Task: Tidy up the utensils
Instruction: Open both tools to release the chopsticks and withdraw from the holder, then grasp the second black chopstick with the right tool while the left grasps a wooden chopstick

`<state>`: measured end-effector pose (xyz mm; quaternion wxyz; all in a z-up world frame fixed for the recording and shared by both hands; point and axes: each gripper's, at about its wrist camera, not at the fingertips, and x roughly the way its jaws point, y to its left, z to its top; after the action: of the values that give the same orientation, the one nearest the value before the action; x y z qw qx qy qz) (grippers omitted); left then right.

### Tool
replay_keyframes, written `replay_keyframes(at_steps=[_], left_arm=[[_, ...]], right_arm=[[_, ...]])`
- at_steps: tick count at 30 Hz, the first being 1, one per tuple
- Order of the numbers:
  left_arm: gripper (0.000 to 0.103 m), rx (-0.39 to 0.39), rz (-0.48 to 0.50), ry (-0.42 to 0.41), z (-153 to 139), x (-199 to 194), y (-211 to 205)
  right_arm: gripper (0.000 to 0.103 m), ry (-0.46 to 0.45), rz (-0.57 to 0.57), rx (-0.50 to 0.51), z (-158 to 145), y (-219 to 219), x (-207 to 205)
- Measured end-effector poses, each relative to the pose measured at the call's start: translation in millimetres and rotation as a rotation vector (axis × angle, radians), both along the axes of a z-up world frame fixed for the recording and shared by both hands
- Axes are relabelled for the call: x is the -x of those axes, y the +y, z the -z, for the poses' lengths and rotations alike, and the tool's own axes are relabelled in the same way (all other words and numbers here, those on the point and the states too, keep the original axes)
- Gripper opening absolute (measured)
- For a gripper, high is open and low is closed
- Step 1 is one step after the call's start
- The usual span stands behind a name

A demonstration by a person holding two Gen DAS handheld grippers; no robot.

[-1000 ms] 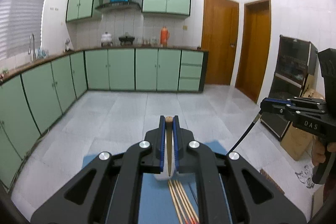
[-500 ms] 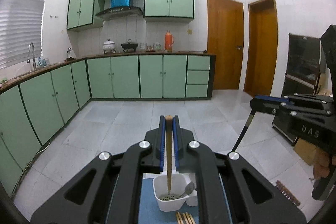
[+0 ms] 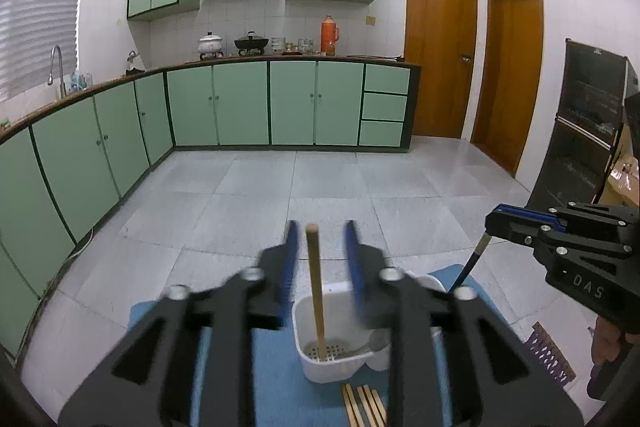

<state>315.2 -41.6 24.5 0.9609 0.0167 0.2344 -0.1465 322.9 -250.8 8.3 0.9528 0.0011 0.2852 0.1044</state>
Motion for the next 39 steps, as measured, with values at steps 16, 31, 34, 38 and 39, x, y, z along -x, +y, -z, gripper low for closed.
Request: replay_keyframes(at_steps=[16,31,34,38,39], left_arm=[[0.094,0.021,-0.11,-0.129,2,117,39],[0.095,-0.135,-0.123,0.076,118,209,57],[0.095,-0.14,-0.123,0.13,137,216,62],[0.095,-0.155,-0.122,0.172,152,223,67],[0.095,-0.155,-0.125,0.179,155,224,65]], right_arm=[[0.095,-0.125,0.138,-0.036,10,-25,112],[0.088,0.102,0.171,-0.004,143,16,222],[0.079,0.146,0.157,0.014,163,28,235],[0.064,0.195,0.137,0.005,180,42,244],[0.057,0.205,0.135,0.008,184,45,245]])
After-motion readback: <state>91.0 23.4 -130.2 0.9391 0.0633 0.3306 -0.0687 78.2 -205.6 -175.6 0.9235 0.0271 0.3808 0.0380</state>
